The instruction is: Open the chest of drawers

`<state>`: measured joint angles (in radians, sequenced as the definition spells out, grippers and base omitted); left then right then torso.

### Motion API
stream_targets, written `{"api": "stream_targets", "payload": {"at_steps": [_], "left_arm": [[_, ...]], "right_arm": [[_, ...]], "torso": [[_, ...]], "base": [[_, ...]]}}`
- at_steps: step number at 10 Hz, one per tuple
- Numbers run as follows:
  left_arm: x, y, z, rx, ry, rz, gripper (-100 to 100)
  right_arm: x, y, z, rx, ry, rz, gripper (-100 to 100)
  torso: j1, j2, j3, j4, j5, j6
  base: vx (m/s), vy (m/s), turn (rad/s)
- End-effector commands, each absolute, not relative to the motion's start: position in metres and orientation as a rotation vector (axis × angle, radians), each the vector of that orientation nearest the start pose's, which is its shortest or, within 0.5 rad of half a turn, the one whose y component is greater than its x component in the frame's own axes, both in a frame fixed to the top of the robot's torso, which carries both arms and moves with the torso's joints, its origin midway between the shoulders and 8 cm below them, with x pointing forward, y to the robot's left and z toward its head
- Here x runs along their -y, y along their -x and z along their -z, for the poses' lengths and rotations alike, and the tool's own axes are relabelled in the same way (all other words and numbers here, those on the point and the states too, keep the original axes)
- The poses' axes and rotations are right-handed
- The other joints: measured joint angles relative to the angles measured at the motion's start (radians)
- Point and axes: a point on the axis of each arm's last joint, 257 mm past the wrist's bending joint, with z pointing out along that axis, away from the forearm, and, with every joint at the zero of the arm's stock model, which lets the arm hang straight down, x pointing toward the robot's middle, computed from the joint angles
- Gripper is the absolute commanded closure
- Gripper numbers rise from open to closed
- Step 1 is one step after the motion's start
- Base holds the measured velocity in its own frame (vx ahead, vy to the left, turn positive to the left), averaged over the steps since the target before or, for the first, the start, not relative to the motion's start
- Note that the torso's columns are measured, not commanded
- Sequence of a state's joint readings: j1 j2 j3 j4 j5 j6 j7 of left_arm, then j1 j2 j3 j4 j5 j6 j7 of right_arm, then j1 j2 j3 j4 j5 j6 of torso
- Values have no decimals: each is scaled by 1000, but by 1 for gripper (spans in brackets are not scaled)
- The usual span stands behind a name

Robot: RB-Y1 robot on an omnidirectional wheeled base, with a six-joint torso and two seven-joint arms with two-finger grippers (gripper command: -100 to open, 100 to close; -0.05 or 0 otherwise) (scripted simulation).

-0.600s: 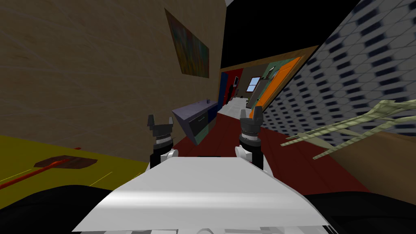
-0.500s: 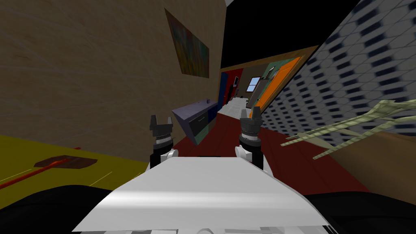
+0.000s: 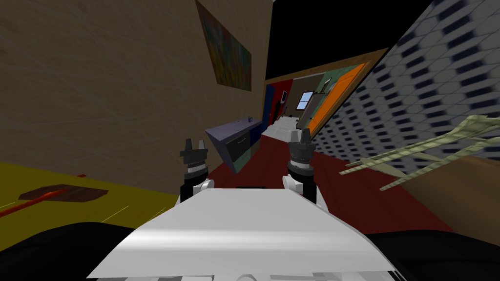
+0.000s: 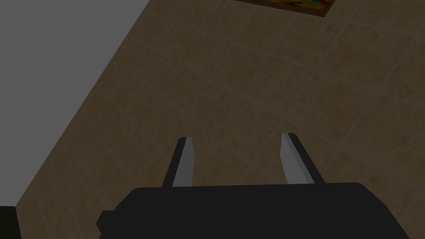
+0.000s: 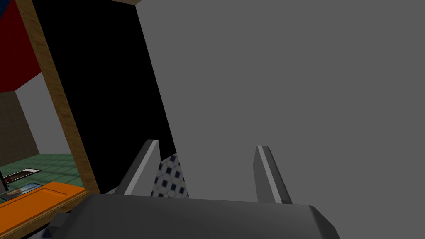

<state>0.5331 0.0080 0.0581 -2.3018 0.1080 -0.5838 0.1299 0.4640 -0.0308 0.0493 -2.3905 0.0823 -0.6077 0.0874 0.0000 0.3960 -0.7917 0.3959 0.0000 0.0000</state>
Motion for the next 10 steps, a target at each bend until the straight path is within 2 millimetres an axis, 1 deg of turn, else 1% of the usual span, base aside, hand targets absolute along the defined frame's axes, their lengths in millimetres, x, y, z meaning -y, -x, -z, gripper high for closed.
{"api": "stream_targets", "payload": {"at_steps": [1, 3, 4, 5, 6, 7, 8, 10], "left_arm": [[-310, -316, -41, -459, 686, 1436, 0], [-310, -316, -41, -459, 686, 1436, 0], [-308, -318, -39, -490, 669, 1442, -100], [-306, -319, -37, -508, 659, 1446, -100], [-306, -321, -34, -524, 653, 1450, -100], [-307, -322, -30, -537, 649, 1454, -100], [-310, -325, -20, -552, 651, 1462, -100], [-317, -327, -8, -553, 665, 1468, -100]], "right_arm": [[236, -301, -98, -518, -362, -1281, 0], [236, -301, -98, -518, -362, -1281, 0], [236, -301, -98, -518, -362, -1281, 0], [236, -301, -98, -519, -363, -1281, 0], [236, -302, -98, -519, -363, -1281, 0], [236, -302, -98, -519, -363, -1281, 0], [236, -301, -98, -519, -363, -1281, 0], [236, -301, -98, -519, -363, -1281, 0]], "torso": [[0, 74, -147, 74, 0, 0], [0, 222, -443, 221, 0, 0], [0, 295, -590, 295, 0, 0], [0, 328, -660, 328, 0, 0], [-1, 336, -680, 337, 0, 0], [-2, 338, -685, 340, 0, 0], [-1, 339, -686, 341, 0, 0], [-3, 337, -687, 341, -1, 0]], "base": [[0, 0, 0], [0, 0, 0], [27, -10, 18], [54, -25, 32], [71, -45, 35], [94, -50, 39], [170, -103, 99], [201, -134, 82]]}}
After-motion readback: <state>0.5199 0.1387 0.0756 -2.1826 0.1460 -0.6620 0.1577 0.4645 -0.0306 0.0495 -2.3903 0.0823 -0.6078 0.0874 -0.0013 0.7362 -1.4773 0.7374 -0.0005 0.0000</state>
